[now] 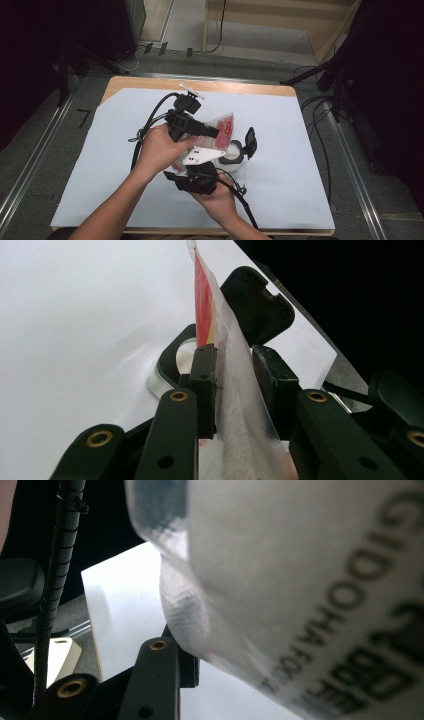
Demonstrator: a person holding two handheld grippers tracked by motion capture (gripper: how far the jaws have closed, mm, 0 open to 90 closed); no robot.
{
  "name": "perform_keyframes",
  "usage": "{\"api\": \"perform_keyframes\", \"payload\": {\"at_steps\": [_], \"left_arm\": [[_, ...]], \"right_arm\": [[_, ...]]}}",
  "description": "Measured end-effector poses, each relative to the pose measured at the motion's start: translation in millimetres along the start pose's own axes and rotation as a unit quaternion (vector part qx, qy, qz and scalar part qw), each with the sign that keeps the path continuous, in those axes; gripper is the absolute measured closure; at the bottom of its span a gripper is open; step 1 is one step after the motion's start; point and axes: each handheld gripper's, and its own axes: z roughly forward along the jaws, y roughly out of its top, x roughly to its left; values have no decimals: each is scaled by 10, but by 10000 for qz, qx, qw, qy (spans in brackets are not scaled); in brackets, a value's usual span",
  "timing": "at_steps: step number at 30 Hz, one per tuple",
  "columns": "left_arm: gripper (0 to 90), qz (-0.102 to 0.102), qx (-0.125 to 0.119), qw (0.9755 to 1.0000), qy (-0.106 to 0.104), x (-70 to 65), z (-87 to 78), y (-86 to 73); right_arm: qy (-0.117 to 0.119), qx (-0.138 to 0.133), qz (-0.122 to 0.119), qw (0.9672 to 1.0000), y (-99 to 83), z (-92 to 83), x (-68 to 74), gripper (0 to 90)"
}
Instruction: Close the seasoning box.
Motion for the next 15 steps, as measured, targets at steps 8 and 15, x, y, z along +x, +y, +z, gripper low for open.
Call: {"api": "perform_keyframes", "payload": {"at_steps": [8, 15], "left_arm": [[728, 1, 9, 10000, 1, -6, 3, 2], [727, 3, 12, 10000, -1, -5, 5, 0]], "right_arm": [[3, 6, 8, 10000, 0, -3, 0, 643], [0, 6, 11, 10000, -1, 0, 2, 643]]}}
